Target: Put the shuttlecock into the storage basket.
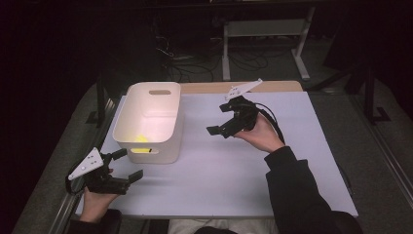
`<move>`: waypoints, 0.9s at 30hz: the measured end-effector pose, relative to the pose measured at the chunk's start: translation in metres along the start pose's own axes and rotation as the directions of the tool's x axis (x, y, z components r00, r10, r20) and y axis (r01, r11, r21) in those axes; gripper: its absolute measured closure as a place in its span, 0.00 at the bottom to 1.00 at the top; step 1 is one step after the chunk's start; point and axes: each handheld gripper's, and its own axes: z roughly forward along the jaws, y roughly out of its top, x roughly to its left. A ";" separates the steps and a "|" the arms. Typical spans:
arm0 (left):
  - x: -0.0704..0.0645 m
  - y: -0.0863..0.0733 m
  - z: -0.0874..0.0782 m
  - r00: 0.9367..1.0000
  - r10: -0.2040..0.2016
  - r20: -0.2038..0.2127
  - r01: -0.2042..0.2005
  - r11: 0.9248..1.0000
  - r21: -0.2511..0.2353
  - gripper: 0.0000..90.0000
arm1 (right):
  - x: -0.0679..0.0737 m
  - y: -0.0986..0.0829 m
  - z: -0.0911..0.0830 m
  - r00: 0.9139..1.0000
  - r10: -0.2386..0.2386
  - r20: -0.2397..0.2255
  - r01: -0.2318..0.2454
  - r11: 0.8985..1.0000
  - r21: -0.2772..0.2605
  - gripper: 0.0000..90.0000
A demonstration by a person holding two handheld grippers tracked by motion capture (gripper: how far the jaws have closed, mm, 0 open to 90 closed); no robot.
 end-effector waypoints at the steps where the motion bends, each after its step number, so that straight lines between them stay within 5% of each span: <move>1: 0.000 0.000 0.000 1.000 0.000 0.000 0.000 1.000 0.000 0.00 | 0.000 -0.001 -0.001 1.000 0.003 0.000 -0.003 1.000 -0.002 0.00; 27: 0.000 0.000 0.000 1.000 0.000 -0.002 0.000 1.000 0.002 0.00 | -0.011 -0.046 -0.033 0.998 0.054 0.036 -0.053 0.998 -0.023 0.00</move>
